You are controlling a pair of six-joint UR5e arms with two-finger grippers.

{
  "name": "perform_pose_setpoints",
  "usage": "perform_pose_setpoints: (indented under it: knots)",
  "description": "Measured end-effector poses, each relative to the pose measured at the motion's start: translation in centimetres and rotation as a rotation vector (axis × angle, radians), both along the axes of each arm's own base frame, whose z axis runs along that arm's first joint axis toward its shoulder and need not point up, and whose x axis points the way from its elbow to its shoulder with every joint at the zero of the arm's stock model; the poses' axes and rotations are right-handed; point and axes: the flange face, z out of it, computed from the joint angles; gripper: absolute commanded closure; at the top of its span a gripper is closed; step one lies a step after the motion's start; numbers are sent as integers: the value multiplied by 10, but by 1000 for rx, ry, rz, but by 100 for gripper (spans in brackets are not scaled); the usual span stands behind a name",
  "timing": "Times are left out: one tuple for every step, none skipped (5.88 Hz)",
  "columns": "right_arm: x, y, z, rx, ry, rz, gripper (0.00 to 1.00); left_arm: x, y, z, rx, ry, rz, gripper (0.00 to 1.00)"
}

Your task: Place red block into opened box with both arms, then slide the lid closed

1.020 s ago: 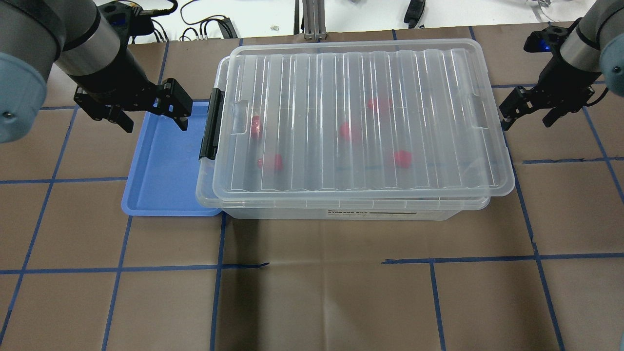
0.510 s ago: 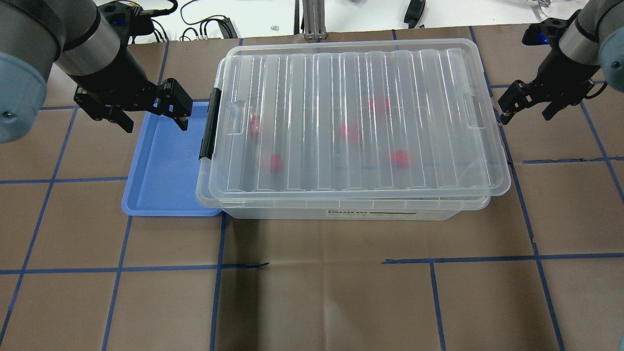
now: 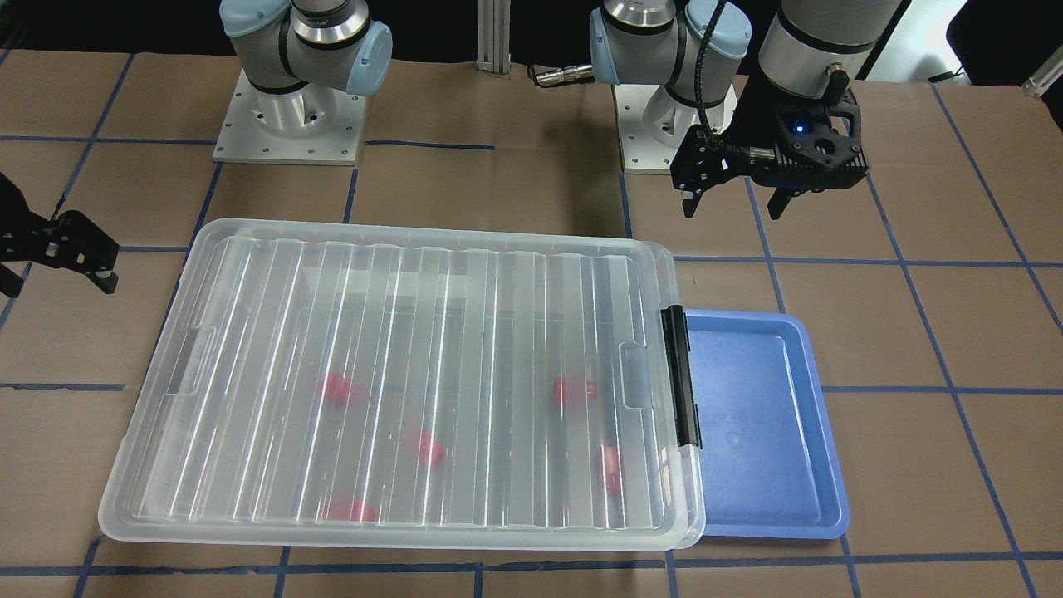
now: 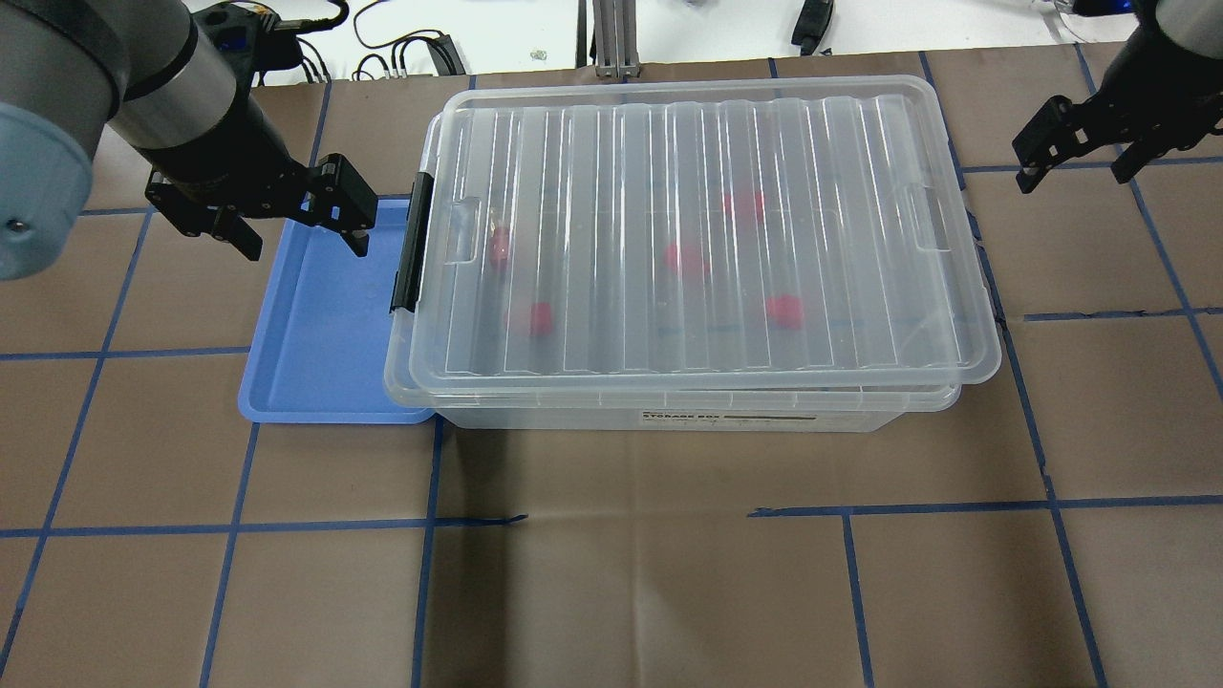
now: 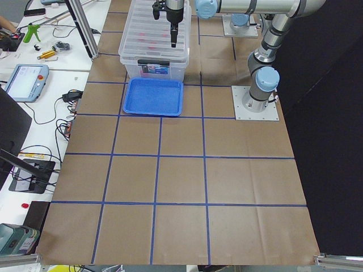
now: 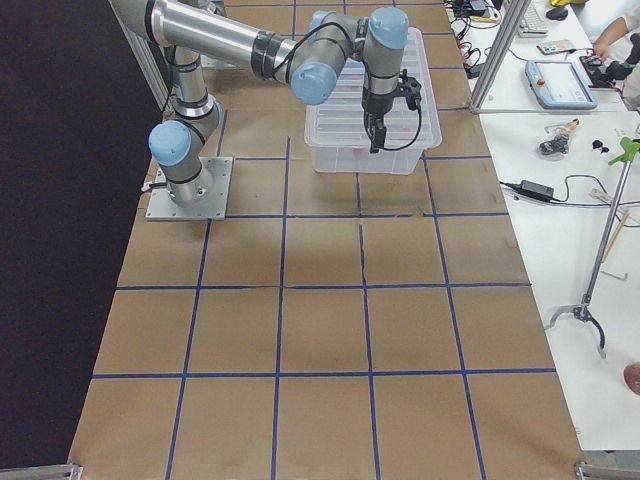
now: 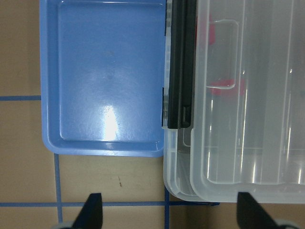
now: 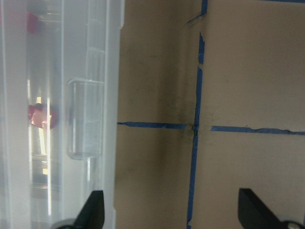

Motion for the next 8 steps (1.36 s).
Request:
perform_pose_setpoints:
  knots:
    - [38,11,20,-6,-3,-44,0,0,0,0,0,0,0,2]
    - [85,23,31,-9,-5,-77,0,0,0,0,0,0,0,2]
    - [129,33,34,-2,-9,-100,0,0,0,0,-1,0,-1,2]
    - [156,40,34,6,-15,-104,0,0,0,0,0,0,-1,2]
    - [168,44,33,12,-27,-103,0,0,0,0,0,0,-1,2]
    - [169,44,33,16,-34,-106,0,0,0,0,1,0,-2,2]
    - [167,43,34,15,-32,-110,0,0,0,0,1,0,-3,2]
    - [166,42,34,15,-30,-111,0,0,0,-1,1,0,-4,2]
